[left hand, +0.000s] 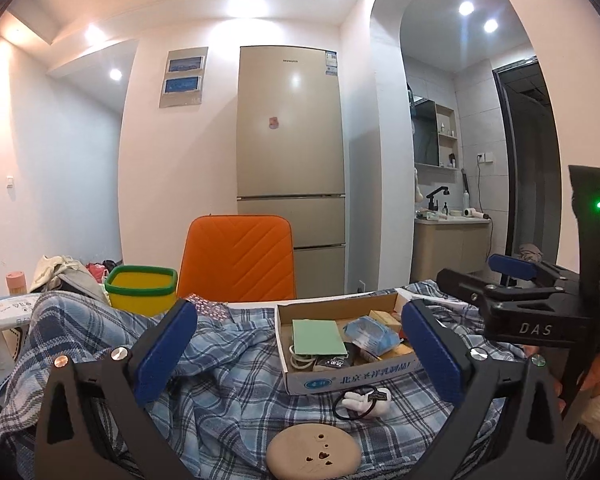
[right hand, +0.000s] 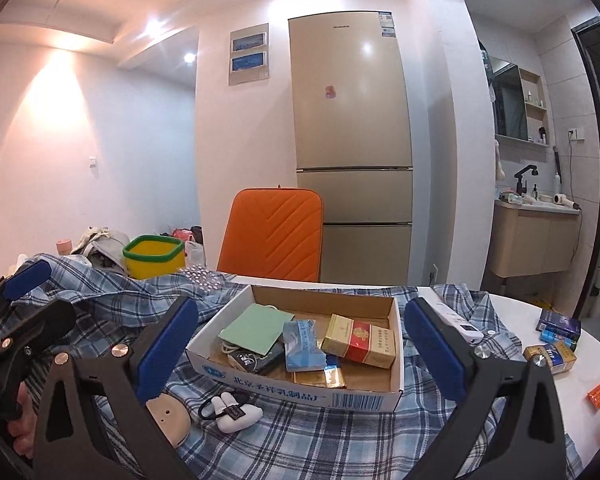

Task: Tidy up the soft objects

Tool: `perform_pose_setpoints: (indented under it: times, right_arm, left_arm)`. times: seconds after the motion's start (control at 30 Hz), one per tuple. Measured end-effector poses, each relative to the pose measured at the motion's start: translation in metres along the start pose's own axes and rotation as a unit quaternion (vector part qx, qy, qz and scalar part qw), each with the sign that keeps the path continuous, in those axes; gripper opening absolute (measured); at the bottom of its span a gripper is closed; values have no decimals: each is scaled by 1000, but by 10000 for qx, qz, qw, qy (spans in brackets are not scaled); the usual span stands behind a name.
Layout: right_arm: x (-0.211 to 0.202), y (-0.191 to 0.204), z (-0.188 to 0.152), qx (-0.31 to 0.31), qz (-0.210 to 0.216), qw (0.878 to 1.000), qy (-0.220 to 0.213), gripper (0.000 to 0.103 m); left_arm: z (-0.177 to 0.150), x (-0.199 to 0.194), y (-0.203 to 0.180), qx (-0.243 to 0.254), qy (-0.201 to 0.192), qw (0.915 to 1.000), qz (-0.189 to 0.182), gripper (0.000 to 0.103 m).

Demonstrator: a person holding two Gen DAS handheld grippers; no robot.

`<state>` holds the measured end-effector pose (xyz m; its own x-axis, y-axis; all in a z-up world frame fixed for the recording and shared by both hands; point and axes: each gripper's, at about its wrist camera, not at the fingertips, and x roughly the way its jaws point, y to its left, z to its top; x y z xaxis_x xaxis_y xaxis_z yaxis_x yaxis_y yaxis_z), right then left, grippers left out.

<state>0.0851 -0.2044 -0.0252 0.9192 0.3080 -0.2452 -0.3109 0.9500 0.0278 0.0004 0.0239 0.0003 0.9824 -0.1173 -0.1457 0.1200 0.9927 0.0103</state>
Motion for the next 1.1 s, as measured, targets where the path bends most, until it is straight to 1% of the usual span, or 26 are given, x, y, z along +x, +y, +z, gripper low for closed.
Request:
perform_pose_setpoints:
  times: [0.17,0.33,0.53,0.6,0.67,0.77,0.87,0.9,1.0,1.1]
  right_arm:
    - [-2,1,0,-20,16,10000,-46,103]
    - [-1,-1,-1,20,-9,10000,-18,103]
    - [-1,-3,-1,72,-66,10000,1,103]
    - [0,-3,-1,74,-80,9999,5,103]
    - [0,-3,-1,85,-92,9999,11,103]
    - [0,-4,-1,90,-101,9999,19,103]
    - [1,-3,-1,76,-96,9999,47,103]
    - [2,-3,-1,67,-91,9999,56,103]
    - [3,-2,-1,42,-97,9999,70,103]
    - [3,0,-1,14,-108,9999,71,103]
  left_arm:
    - [-4,4,-2,53,110,9999,25,103]
    - [-5,2,-4,54,23,10000,18,103]
    - [-6,5,-7,108,98,9997,-173,103]
    - [-7,7,-4,43,103,9994,-334,103]
    - [-7,8,1,-61,152,9992,-376,103]
    - [-7,10,7,-203,197,9991,-323,103]
    - [-7,11,6,-169,237,9994,-180,103]
    - [-8,12,5,-146,284,9993,-169,103]
    - [-9,16,4,-117,458,9985,-287,103]
    - [-9,16,4,-99,482,9985,-221,103]
